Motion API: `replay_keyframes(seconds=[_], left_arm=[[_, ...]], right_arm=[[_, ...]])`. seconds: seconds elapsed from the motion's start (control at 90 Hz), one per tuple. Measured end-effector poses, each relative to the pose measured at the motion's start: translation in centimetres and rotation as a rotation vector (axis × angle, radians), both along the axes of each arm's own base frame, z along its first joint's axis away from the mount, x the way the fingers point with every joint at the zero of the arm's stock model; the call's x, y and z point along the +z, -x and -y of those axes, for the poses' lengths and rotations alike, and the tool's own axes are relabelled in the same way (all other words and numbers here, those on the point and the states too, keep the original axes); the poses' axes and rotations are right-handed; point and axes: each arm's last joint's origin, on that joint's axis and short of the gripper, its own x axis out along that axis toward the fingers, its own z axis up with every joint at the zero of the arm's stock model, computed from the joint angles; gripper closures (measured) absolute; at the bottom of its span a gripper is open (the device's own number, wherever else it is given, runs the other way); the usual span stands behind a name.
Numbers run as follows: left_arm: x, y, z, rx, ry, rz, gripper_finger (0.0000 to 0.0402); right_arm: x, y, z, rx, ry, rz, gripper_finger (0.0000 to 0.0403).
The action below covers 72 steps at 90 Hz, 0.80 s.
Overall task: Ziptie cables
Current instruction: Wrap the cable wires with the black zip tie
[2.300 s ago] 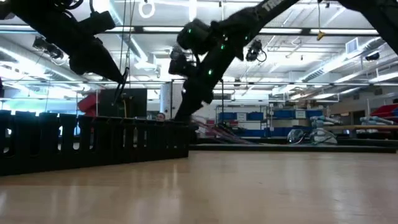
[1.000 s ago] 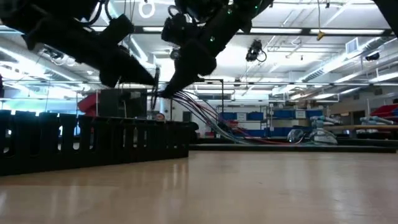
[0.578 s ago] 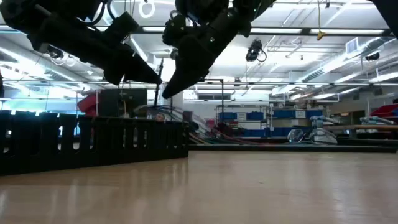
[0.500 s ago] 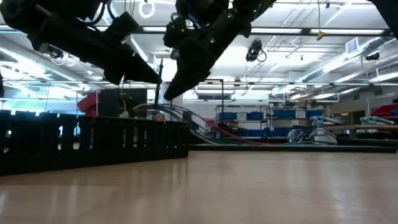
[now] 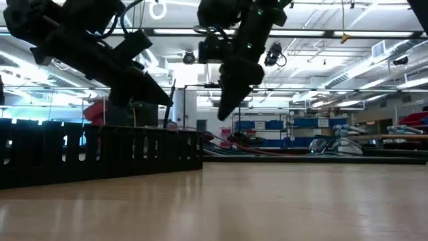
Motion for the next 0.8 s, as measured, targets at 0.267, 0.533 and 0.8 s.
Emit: replay_keyframes(seconds=[0.267,0.533,0.8], left_arm=[[-0.3,-0.2,0.0,0.0,-0.001,0.002,0.0401],[-0.3,-0.2,0.0,0.0,0.0,0.003,0.0402],[-0.4,-0.2,0.0,0.003,0.003,0.0,0.0402]], right_arm=[[-4.1,2.0,2.8,-0.067,-0.033,-0.081,0.0221],[-4.8,1.9,4.9,-0.086,-0.019,0.003,0.0231],[-4.6,1.9,4.3,-0.05,-0.09,0.015,0.0239]])
